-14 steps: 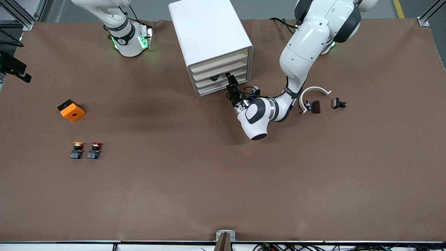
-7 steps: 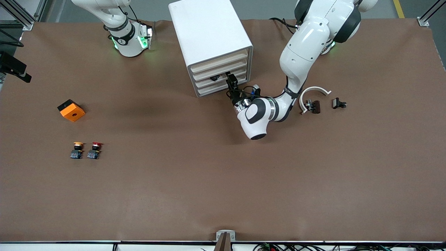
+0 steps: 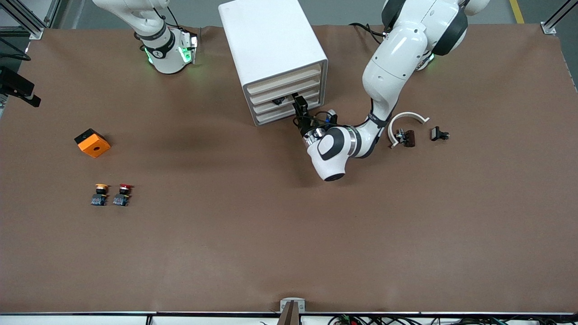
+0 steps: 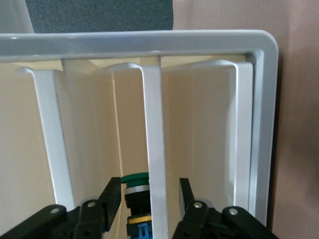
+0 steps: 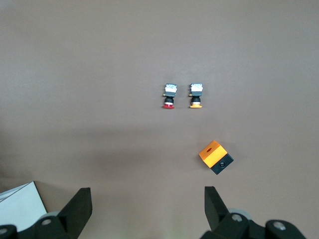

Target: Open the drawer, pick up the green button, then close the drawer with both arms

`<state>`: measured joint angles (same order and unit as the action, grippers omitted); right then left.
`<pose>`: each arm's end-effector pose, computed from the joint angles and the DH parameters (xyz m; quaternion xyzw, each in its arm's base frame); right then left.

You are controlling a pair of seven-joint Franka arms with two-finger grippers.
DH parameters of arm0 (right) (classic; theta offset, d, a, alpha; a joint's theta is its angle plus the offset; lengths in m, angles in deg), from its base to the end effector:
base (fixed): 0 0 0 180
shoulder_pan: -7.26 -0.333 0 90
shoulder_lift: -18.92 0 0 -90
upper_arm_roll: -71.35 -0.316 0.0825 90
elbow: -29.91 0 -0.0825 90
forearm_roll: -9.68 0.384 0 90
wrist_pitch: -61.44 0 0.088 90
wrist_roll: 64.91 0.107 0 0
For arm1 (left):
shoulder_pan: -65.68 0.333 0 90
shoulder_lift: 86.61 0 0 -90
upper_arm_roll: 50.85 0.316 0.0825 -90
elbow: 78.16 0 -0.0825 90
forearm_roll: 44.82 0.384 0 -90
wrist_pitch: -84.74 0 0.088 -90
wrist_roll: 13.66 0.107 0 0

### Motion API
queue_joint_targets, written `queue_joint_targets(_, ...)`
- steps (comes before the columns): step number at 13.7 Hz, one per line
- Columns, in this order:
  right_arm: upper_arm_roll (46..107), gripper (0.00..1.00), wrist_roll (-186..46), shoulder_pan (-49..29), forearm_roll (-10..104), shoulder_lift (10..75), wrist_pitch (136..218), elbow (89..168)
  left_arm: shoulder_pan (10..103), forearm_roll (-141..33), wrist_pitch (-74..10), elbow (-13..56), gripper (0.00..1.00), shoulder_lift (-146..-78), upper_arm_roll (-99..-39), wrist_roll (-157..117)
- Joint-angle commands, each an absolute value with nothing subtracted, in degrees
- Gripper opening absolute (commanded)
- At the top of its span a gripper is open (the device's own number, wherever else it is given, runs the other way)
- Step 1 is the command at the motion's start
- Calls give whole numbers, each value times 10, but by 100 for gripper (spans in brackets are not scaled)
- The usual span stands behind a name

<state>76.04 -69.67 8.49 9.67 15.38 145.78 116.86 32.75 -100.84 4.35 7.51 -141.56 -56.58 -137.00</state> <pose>0.5217 -0.0558 0.6738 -0.9999 0.0101 -0.0082 0.0017 0.4191 -0.4530 0.1169 -0.4399 -0.6194 0.5430 0.3578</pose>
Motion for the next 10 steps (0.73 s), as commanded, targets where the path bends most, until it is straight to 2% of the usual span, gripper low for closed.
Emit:
queue_joint_targets(1, 762, 100, -694, 82, 93, 138, 1460, 1182, 325, -1020, 54, 58, 54, -1420, -563, -1375)
queue_joint_targets(3, 762, 100, -694, 82, 93, 138, 1460, 1182, 325, -1020, 53, 58, 52, -1421, -563, -1372)
queue_joint_targets(4, 762, 100, -694, 82, 93, 138, 1460, 1183, 325, -1020, 53, 58, 42, -1422, -563, -1371)
queue_joint_targets(6, 762, 100, -694, 82, 93, 138, 1460, 1183, 325, -1019, 53, 59, 29, -1424, -562, -1372)
queue_joint_targets(10, 762, 100, -694, 82, 93, 139, 1460, 1182, 319, -1019, 53, 59, 28, -1429, -562, -1371)
